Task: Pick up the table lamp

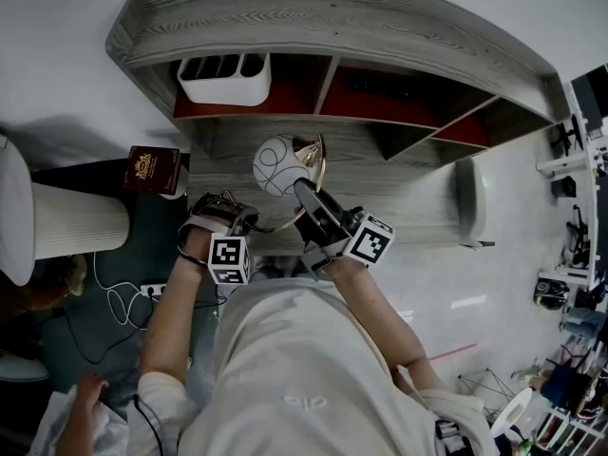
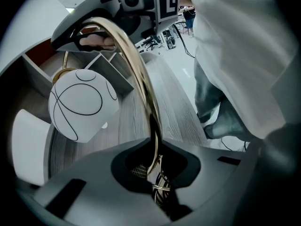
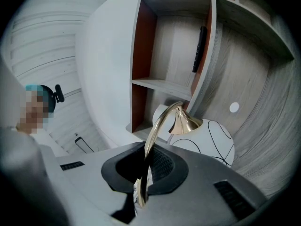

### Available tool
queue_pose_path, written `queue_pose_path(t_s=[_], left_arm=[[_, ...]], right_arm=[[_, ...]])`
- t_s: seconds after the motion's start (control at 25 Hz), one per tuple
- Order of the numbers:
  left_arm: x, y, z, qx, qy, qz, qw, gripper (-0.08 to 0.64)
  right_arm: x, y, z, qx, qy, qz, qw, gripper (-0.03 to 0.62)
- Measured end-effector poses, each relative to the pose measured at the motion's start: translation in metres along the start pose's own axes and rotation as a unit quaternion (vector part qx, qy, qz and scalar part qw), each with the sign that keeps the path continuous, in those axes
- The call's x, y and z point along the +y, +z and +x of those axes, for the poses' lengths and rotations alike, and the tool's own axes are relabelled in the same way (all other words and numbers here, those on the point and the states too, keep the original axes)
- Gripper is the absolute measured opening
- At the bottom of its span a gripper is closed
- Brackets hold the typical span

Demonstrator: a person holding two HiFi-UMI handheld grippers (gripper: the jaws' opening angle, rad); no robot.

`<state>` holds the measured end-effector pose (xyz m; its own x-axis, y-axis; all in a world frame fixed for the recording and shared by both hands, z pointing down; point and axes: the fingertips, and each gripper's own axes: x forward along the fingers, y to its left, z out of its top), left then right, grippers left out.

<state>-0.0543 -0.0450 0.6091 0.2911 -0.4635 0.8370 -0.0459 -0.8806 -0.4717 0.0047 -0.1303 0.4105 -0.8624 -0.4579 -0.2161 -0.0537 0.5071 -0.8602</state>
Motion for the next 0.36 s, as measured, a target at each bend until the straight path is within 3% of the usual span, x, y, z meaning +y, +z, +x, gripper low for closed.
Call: queue_pose_path(t_s=[0.36], left_arm=[[-0.0036,0.0018,-0.0011,0.0,0.0,0.001,1.0,0.038]], right_arm=[[0.0029,-0.0021,-0.0029,0.0,0.001,0.002,1.0,0.029]])
